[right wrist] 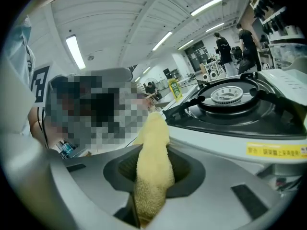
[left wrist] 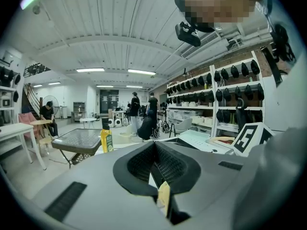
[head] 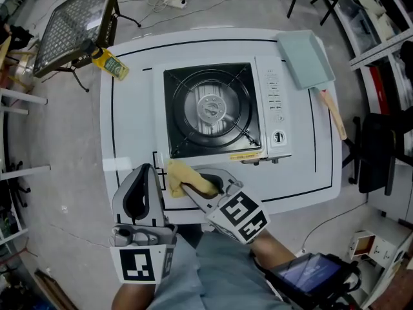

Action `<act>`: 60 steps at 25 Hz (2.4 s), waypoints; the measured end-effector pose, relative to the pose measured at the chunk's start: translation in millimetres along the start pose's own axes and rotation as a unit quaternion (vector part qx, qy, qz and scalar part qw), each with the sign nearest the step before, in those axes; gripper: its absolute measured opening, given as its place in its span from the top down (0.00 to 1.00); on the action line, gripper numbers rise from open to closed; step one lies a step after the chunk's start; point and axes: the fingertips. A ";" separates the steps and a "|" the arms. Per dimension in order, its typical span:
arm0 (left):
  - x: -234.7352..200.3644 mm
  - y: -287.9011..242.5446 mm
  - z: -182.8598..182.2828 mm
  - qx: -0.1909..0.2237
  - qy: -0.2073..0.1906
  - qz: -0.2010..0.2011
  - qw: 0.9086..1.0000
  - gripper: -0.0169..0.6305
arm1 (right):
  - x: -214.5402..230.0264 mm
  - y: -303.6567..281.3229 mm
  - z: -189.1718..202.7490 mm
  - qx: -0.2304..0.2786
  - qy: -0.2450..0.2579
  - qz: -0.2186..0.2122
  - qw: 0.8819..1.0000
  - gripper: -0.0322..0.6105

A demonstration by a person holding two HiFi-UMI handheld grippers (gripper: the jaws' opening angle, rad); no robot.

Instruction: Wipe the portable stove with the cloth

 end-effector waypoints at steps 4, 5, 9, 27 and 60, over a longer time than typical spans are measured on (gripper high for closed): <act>17.3 -9.5 -4.2 0.007 0.001 0.010 1.000 0.95 | 12.0 13.3 3.9 0.001 -0.006 0.006 1.000 0.75; 21.4 -11.8 -4.3 0.005 -0.001 0.011 1.000 0.95 | 15.5 17.2 4.4 0.002 -0.007 0.008 1.000 0.75; 42.5 -24.8 -9.6 -0.007 -0.008 0.015 1.000 0.95 | 33.1 38.3 3.4 0.003 -0.012 0.014 1.000 0.75; 112.0 -59.6 2.0 -0.030 -0.016 0.072 0.997 0.95 | 86.4 89.3 26.1 0.026 -0.052 0.059 0.997 0.75; 290.6 -121.4 -38.5 0.014 -0.036 0.159 0.987 0.95 | 233.5 265.4 65.9 0.074 -0.109 0.191 0.973 0.75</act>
Point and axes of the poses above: the fingertips, and each gripper's own axes: y backward along the fingers, x to its right, z out of its underside, and after that the axes turned 8 degrees about z, right-handed
